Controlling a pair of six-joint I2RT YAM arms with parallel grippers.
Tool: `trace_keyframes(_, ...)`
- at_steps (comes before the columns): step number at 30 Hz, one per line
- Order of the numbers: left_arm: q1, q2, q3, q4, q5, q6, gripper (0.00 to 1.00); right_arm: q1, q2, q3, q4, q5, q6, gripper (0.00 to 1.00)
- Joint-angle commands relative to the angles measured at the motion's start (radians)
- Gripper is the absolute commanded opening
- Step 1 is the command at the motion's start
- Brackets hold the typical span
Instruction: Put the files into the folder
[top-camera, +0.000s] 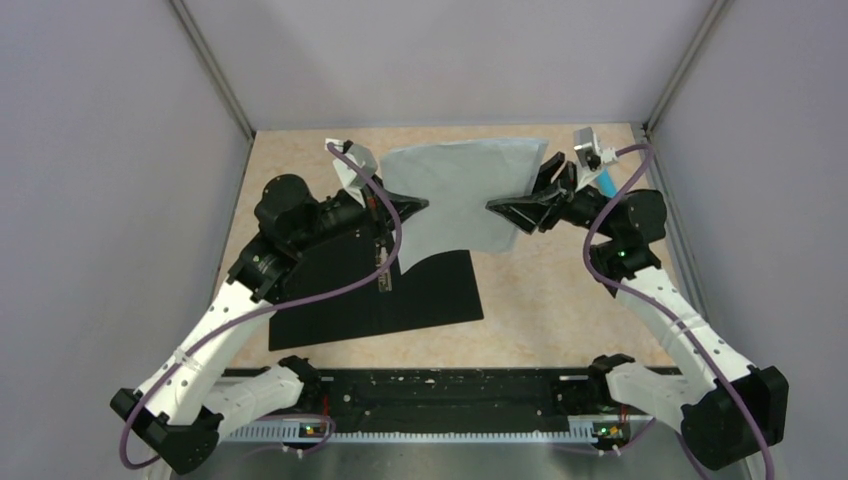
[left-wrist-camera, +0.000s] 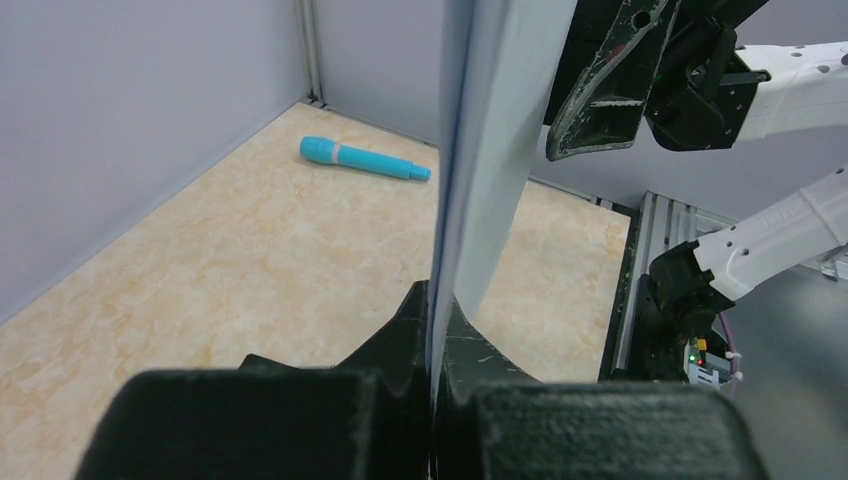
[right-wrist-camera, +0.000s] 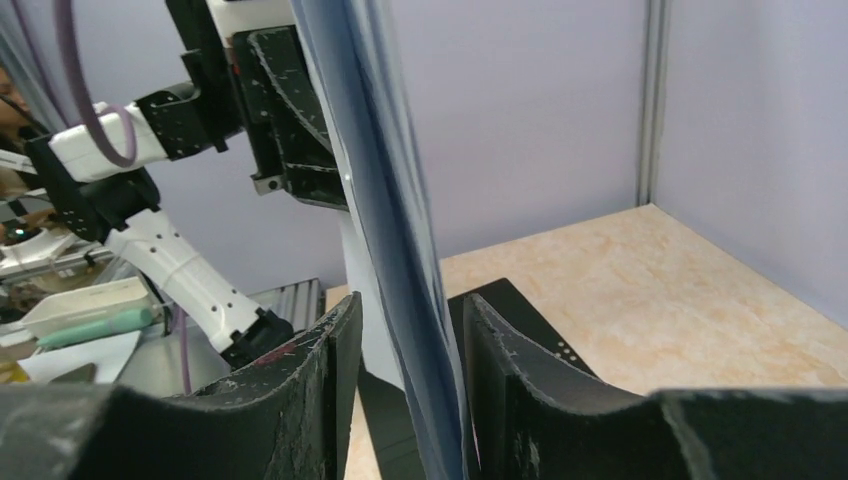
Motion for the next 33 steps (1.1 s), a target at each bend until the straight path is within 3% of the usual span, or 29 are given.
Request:
trace_keyframes(1, 0.009, -0.019, 0.044, 0.033, 0.028, -0.032, 0.00, -0.013, 0.008, 0.016, 0.125, -0.058, 0.077, 0.40)
trace_keyframes(5, 0.019, -0.013, 0.056, 0.045, 0.052, -0.060, 0.00, -0.026, 0.009, 0.008, 0.114, -0.063, 0.075, 0.31)
trace_keyframes(13, 0.036, 0.026, 0.071, 0.060, 0.090, -0.118, 0.00, -0.029, 0.034, 0.022, 0.071, -0.050, 0.078, 0.30)
trace_keyframes(17, 0.041, 0.064, 0.087, 0.024, 0.086, -0.128, 0.00, -0.028, 0.064, 0.057, -0.033, -0.025, 0.059, 0.24)
trace_keyframes(21, 0.048, 0.139, 0.125, -0.079, -0.009, -0.160, 0.00, -0.028, 0.120, 0.078, -0.091, -0.013, 0.118, 0.09)
trace_keyframes(22, 0.050, 0.154, 0.128, -0.097, -0.070, -0.177, 0.00, -0.027, 0.135, 0.087, -0.123, -0.006, 0.119, 0.01)
trace_keyframes(27, 0.059, 0.246, 0.143, -0.232, -0.295, -0.280, 0.00, -0.023, 0.246, 0.121, -0.290, 0.028, 0.120, 0.00)
trace_keyframes(33, 0.071, 0.422, 0.123, -0.320, -0.419, -0.389, 0.00, 0.045, 0.422, 0.134, -0.391, 0.129, 0.103, 0.00)
